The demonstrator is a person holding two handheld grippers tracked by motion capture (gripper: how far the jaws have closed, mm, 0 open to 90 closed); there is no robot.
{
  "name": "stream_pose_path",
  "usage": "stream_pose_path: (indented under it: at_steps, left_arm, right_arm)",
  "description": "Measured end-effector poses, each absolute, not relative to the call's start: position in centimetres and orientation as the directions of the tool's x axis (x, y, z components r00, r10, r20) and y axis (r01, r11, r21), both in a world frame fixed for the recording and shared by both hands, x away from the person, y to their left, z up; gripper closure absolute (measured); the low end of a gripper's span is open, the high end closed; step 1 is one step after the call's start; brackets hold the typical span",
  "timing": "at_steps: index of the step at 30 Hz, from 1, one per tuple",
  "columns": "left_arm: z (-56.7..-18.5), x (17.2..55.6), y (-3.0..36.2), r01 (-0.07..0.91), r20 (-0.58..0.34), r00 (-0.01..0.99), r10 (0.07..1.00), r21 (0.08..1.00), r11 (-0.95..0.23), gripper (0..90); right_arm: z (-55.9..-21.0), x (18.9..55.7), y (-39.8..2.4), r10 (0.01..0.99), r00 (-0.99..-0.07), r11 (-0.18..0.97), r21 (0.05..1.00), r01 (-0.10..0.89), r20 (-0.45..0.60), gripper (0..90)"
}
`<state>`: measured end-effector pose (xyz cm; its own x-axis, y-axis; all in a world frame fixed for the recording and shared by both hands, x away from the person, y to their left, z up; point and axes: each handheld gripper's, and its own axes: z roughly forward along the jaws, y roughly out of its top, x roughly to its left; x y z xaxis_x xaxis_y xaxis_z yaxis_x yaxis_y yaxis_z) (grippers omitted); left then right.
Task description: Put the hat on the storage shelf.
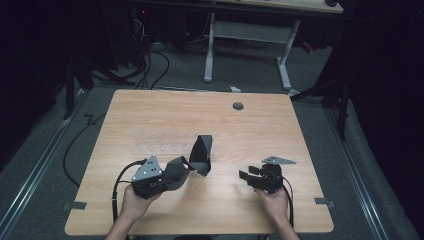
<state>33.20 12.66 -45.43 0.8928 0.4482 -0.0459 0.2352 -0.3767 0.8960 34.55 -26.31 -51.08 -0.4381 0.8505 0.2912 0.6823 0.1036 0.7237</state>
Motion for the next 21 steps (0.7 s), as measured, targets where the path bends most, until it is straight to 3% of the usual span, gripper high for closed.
stream_pose_path:
  at_steps: [10,21]
  left_arm:
    - [-44.9,33.4,14.3,0.271,-0.071,0.859,0.507,0.903,-0.333,86.3]
    - [-44.1,33.8,15.7,0.302,-0.093,0.827,0.554,0.905,-0.299,86.2]
  right_arm:
    - [-53.1,34.7,-26.4,0.935,-0.353,0.223,0.734,0.642,0.024,41.3]
    - [-53.1,34.8,-26.1,0.938,-0.345,0.248,0.726,0.641,-0.016,39.2]
